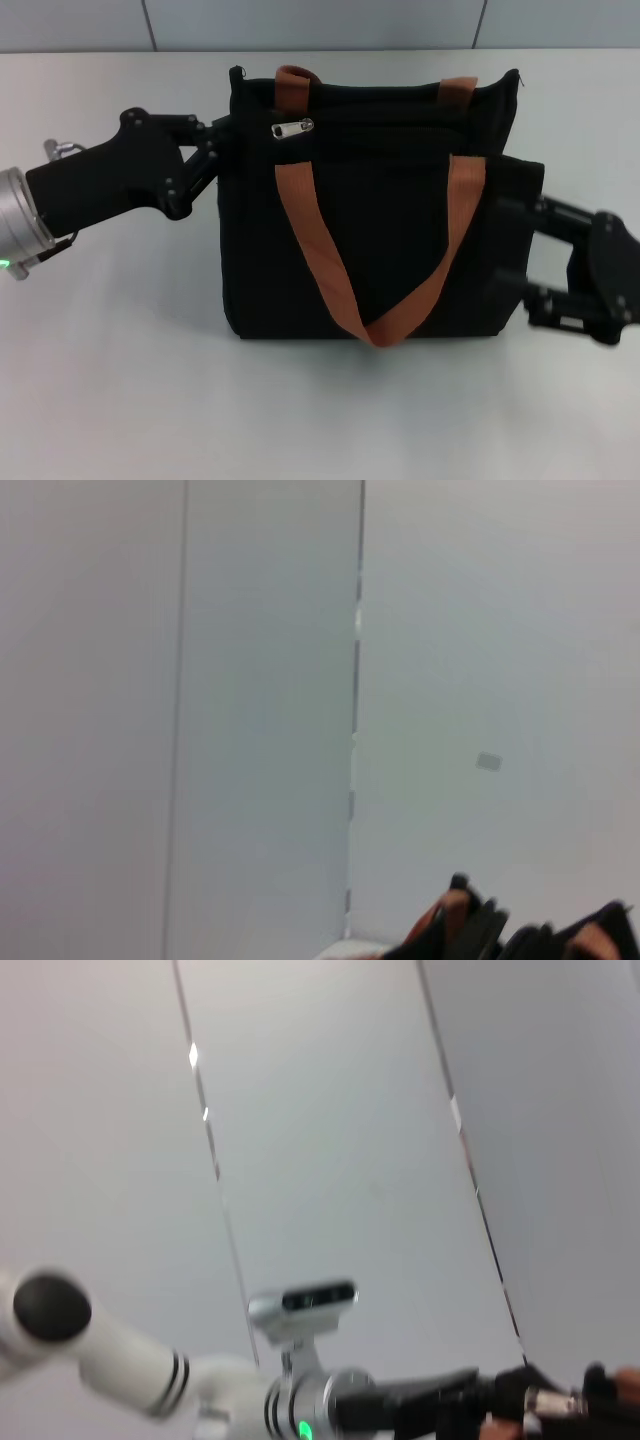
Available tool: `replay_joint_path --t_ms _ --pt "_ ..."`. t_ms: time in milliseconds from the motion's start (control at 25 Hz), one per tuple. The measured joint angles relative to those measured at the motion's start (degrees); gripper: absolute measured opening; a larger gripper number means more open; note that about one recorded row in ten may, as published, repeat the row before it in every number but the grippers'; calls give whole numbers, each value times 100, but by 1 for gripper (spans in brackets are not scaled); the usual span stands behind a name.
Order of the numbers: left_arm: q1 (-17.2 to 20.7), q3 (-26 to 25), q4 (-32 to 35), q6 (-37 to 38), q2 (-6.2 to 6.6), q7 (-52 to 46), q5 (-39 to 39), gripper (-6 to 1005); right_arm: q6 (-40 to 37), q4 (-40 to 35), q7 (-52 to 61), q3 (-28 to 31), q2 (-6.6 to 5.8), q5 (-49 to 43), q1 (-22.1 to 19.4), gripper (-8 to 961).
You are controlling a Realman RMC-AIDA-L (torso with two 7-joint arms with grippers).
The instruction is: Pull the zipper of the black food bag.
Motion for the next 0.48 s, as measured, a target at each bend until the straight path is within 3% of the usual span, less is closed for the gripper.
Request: replay_joint_path --t_ms 120,480 --pt "-96 16 54 66 -24 -56 -1 40 -3 1 362 1 0 159 123 772" --pt "-717 60 83 -3 -107 -167 19 32 644 11 1470 -46 77 371 809 771"
